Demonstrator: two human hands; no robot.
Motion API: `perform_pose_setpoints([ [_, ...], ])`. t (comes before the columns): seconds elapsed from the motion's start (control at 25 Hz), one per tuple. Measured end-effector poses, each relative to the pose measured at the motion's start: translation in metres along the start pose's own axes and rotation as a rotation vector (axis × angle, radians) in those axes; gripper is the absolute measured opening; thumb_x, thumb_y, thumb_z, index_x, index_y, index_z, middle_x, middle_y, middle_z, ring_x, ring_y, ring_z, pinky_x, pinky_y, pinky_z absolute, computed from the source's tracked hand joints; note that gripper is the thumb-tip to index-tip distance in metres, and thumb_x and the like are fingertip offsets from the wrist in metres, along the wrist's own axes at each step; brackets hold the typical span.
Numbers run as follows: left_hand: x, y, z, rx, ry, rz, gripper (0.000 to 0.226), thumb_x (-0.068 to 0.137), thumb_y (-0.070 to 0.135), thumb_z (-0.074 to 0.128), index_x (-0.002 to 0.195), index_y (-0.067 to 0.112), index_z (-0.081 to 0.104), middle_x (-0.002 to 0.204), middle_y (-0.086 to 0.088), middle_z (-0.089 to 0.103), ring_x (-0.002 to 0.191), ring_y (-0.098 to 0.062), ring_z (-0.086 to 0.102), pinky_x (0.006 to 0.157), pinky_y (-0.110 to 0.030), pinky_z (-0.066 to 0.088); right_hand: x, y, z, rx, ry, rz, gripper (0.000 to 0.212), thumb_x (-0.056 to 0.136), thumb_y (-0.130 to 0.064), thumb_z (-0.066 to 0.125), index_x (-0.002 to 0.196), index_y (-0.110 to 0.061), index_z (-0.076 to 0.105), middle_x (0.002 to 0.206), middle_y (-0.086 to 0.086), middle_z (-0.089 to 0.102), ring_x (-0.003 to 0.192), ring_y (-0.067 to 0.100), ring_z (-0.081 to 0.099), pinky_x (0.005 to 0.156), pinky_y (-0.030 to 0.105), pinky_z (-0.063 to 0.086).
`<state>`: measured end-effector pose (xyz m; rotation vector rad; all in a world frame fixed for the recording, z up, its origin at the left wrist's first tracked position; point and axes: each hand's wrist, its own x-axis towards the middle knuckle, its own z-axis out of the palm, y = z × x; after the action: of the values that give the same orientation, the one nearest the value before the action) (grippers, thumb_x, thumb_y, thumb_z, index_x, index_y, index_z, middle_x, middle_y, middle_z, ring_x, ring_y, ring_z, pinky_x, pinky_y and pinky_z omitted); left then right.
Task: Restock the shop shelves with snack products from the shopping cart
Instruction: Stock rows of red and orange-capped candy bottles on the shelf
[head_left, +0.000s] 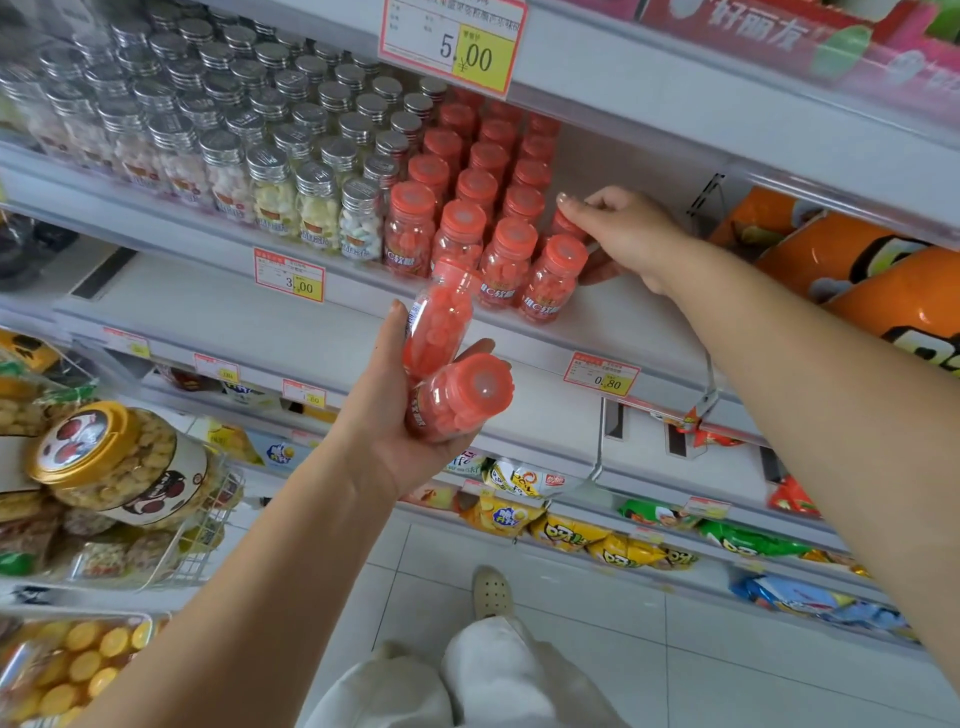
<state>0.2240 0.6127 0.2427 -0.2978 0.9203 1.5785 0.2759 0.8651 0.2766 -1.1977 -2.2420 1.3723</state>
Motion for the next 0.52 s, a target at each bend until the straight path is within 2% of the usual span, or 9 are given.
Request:
perform_pose_setpoints([
  [0.12,0.005,-0.002,0.001,-0.006,0.006,-0.014,0.063,0.089,0.072,0.047,0.126,0.024,0.065,0.108,0.001,0.076,0.103,-0.018,0.072,0.056,-0.026,0.057,-0.004,0.002,0.002,0.042,-0.012,0.022,0.031,0.093,-0.046,0.059,0.096,-0.016,0.053,0.094,0.009,0.065,0.066,0.021,0.068,0.064,0.039,0.061],
  [0.24,0.009,-0.004,0.005,-0.021,0.017,-0.026,0.067,0.087,0.074,0.05,0.128,0.022,0.065,0.11,-0.002,0.076,0.085,-0.018,0.076,0.056,-0.028,0.057,-0.014,0.005,0.0,0.055,-0.014,0.063,0.036,0.095,-0.05,0.054,0.11,-0.017,0.056,0.108,0.007,0.066,0.079,0.025,0.07,0.075,0.04,0.061],
  [0.32,0.009,-0.005,0.012,-0.045,0.02,-0.014,0.065,0.086,0.074,0.051,0.123,0.022,0.068,0.103,-0.002,0.076,0.071,-0.018,0.075,0.054,-0.029,0.056,-0.035,0.007,-0.002,-0.148,0.211,-0.072,0.033,0.097,-0.05,0.049,0.113,-0.022,0.057,0.105,-0.003,0.065,0.085,0.018,0.067,0.079,0.034,0.056],
  [0.36,0.008,-0.005,0.015,-0.059,0.022,-0.001,0.062,0.087,0.073,0.051,0.115,0.021,0.07,0.095,-0.001,0.077,0.065,-0.017,0.073,0.054,-0.028,0.056,-0.053,0.007,-0.002,-0.224,0.355,-0.2,0.031,0.098,-0.047,0.047,0.114,-0.023,0.058,0.1,-0.007,0.064,0.083,0.013,0.063,0.077,0.031,0.052],
  [0.4,0.008,-0.005,0.018,-0.076,0.03,0.017,0.059,0.088,0.072,0.05,0.106,0.02,0.071,0.087,0.0,0.075,0.062,-0.016,0.072,0.055,-0.027,0.056,-0.075,0.005,0.002,-0.224,0.422,-0.336,0.03,0.099,-0.044,0.046,0.114,-0.022,0.06,0.095,-0.007,0.063,0.078,0.011,0.059,0.072,0.031,0.05],
  [0.44,0.009,-0.006,0.021,-0.096,0.039,0.038,0.058,0.088,0.072,0.049,0.099,0.019,0.071,0.083,0.0,0.073,0.062,-0.016,0.07,0.059,-0.025,0.055,-0.099,0.003,0.008,-0.181,0.382,-0.439,0.03,0.099,-0.043,0.045,0.113,-0.022,0.061,0.09,-0.007,0.064,0.072,0.012,0.058,0.067,0.031,0.049],
  [0.52,0.011,-0.009,0.025,-0.126,0.043,0.075,0.063,0.089,0.074,0.047,0.099,0.017,0.071,0.093,-0.001,0.073,0.075,-0.017,0.07,0.067,-0.027,0.05,-0.14,-0.004,0.025,-0.066,0.106,-0.467,0.031,0.096,-0.048,0.049,0.116,-0.027,0.06,0.092,-0.011,0.064,0.067,0.014,0.06,0.056,0.03,0.051],
])
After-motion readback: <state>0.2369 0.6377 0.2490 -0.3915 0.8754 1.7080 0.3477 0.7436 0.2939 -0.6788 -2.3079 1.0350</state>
